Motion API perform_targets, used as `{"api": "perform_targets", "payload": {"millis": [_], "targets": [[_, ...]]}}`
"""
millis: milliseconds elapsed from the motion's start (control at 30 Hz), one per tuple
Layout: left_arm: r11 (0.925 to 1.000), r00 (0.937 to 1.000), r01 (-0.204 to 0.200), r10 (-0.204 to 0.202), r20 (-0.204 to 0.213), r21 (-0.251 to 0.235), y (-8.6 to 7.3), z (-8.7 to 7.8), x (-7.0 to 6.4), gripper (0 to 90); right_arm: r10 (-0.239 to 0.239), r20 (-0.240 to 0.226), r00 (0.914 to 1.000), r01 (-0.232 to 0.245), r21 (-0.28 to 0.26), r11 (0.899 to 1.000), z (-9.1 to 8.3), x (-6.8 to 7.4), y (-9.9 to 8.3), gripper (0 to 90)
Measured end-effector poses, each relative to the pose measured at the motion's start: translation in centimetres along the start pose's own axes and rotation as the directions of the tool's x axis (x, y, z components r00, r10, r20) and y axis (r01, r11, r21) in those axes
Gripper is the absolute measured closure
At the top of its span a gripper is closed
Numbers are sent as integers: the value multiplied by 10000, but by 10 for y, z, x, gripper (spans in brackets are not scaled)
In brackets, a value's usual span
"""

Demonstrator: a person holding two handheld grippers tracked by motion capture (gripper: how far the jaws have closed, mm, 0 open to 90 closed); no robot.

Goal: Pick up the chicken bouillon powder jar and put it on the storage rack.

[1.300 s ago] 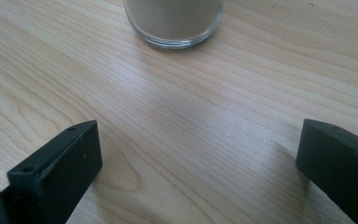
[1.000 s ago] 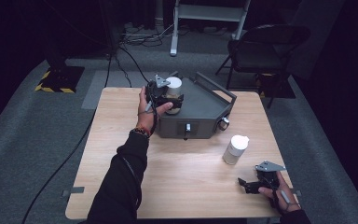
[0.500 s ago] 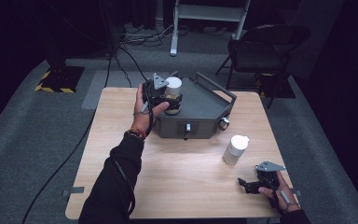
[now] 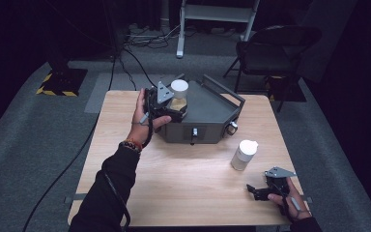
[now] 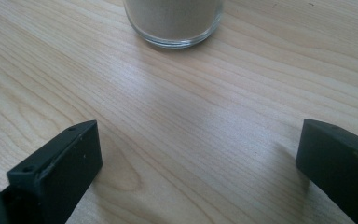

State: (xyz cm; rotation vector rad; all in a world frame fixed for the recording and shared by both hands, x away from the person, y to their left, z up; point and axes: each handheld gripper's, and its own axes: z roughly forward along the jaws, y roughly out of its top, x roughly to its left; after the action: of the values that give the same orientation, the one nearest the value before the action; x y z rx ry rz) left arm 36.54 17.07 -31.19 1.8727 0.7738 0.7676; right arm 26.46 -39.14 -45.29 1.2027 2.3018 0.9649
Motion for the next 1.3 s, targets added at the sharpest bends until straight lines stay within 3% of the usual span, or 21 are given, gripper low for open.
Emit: {"api": "perform_targets", "payload": {"millis": [467,833,1300], "targets": [[9937,9938,-1111,1112,-66,149,-13,-20,-24,5,2,0,10000,-2,0,10000,0,0,0,0],[9886,9891,-1472,1470,98,328,-30,-29,-37,5,3,-2,10000,-3,-1,10000,0,0,0,0],[9872,9886,-1497,1485,247,557,-56,-39,-43,4,1,-1,10000,-1,0,10000,0,0,0,0]]}}
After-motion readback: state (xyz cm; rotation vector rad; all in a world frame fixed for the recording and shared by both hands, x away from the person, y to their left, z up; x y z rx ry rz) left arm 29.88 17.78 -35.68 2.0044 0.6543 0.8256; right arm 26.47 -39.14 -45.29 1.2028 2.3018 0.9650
